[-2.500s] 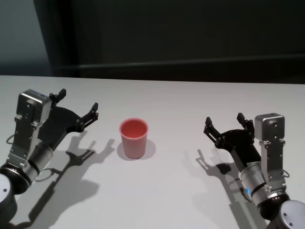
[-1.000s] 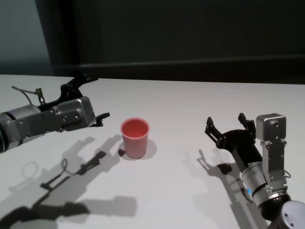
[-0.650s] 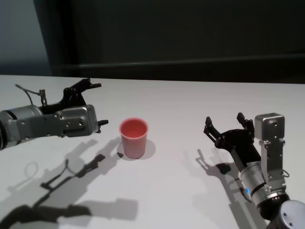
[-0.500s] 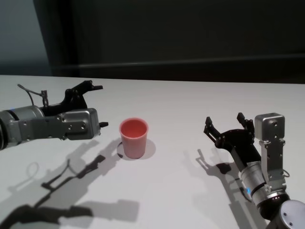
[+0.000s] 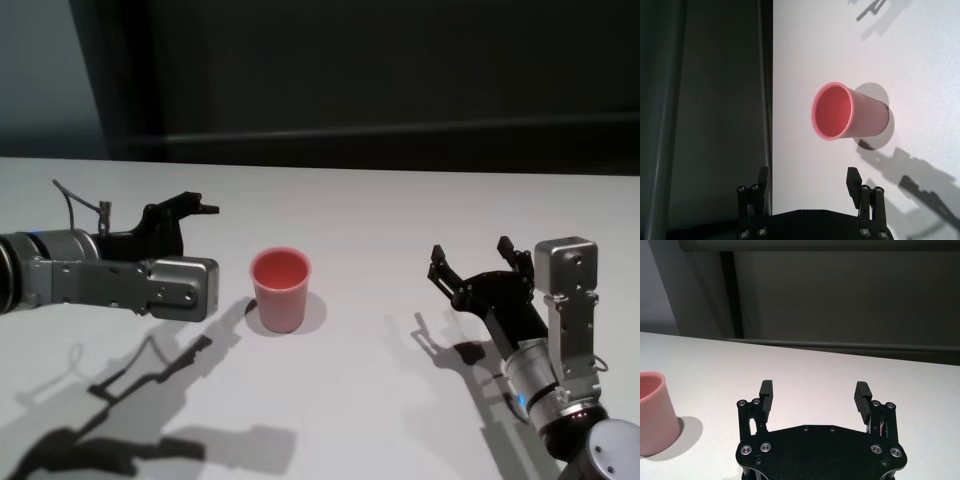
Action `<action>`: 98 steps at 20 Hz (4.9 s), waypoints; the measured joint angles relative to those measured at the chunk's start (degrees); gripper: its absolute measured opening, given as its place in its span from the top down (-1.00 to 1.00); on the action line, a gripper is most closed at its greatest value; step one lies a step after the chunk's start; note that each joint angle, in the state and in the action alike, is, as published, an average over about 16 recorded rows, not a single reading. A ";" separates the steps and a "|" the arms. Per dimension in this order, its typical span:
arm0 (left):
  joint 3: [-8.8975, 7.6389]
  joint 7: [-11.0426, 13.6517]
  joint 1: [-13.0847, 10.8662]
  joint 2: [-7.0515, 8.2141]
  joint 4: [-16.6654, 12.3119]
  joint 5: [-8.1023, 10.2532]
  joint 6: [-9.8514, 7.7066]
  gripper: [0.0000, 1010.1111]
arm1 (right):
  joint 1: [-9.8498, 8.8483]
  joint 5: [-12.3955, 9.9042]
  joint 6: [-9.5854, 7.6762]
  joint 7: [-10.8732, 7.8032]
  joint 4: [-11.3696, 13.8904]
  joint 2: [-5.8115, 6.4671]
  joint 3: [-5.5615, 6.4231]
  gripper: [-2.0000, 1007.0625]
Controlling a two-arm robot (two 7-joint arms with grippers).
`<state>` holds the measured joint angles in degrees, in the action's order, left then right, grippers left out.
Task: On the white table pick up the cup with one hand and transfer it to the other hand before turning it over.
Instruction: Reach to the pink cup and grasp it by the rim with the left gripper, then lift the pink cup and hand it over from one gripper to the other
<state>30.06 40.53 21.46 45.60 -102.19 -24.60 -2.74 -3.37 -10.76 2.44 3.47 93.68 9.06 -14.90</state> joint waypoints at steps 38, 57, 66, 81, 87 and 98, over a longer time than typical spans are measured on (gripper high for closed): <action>19.91 16.67 19.69 -8.90 13.04 -9.36 6.33 -0.98 | 0.00 0.00 0.00 0.00 0.00 0.00 0.00 -0.99; 23.58 17.03 22.05 -11.08 16.77 -7.89 7.52 -0.33 | 0.00 0.00 0.00 0.00 0.00 0.00 0.00 -0.99; 24.17 15.54 21.86 -10.88 17.53 -6.22 8.00 0.26 | 0.00 0.00 0.00 0.00 0.00 0.00 0.00 -0.99; 20.73 7.79 18.72 -9.19 18.64 1.18 9.50 0.60 | 0.00 0.00 0.00 0.00 0.00 0.00 0.00 -0.99; 16.65 3.55 16.20 -8.76 19.38 6.88 11.10 0.60 | 0.00 0.00 0.00 0.00 0.00 0.00 0.00 -0.99; 8.41 -1.34 11.58 -11.26 22.66 19.81 15.29 0.60 | 0.00 0.00 0.00 0.00 0.00 0.00 0.00 -0.99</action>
<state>38.46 39.19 33.04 34.34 -79.53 -4.79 12.55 -3.37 -10.76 2.45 3.47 93.68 9.07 -14.90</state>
